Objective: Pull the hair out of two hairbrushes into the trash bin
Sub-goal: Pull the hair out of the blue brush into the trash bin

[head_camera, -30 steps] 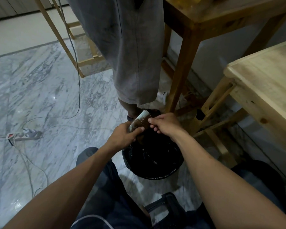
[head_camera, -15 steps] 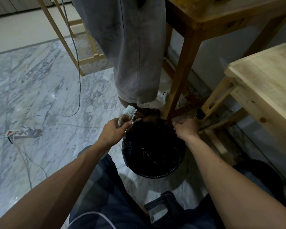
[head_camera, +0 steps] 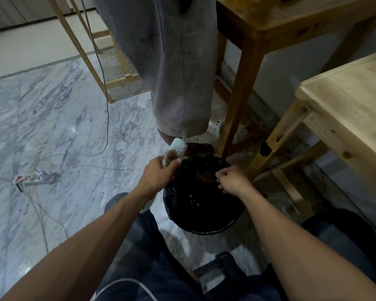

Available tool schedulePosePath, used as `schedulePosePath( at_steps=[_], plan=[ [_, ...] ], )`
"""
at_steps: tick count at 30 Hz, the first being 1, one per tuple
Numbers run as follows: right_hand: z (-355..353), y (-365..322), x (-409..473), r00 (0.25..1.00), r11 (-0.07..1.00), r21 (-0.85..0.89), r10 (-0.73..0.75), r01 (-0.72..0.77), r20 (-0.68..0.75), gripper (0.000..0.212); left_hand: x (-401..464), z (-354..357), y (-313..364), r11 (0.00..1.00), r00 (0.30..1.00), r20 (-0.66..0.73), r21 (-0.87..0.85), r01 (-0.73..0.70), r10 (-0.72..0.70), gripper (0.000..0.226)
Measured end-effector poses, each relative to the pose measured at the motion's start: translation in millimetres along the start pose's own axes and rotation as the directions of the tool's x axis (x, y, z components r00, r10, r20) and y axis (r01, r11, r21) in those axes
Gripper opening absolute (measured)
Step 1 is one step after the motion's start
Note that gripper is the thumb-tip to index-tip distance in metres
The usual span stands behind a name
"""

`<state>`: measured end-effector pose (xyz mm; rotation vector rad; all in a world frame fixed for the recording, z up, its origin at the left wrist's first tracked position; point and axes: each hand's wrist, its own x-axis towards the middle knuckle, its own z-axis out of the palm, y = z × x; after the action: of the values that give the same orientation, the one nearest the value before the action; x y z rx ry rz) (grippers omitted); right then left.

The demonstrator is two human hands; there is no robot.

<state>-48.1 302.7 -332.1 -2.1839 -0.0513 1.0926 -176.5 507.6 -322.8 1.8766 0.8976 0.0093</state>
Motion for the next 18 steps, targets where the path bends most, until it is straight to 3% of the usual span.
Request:
schedulePosePath(
  at_steps=[3,8,11,15,18],
  plan=[
    [1,-15,-2,0.995,0.995,-0.017,-0.100,0.100,-0.001,0.031,-5,14,2,1.000,0.999,0.021,0.012,-0.025,0.025,0.041],
    [2,-35,-13,0.975,0.949,0.227,-0.216,0.220,-0.044,0.035,-9,20,12,0.995,0.992,0.097,0.063,-0.081,0.075,0.033],
    [2,-44,-20,0.949,0.925,0.210,-0.308,0.316,-0.070,0.036,-10,20,17,0.989,0.987,0.139,0.111,-0.095,0.079,0.056],
    [5,-56,-25,0.930,0.919,0.152,-0.347,0.363,-0.121,0.030,-13,25,22,0.960,0.979,0.158,0.228,-0.160,0.125,0.036],
    [6,-58,-21,0.920,0.925,0.057,-0.365,0.376,-0.142,0.014,-13,28,23,0.947,0.975,0.157,0.257,-0.193,0.157,0.028]
  ],
)
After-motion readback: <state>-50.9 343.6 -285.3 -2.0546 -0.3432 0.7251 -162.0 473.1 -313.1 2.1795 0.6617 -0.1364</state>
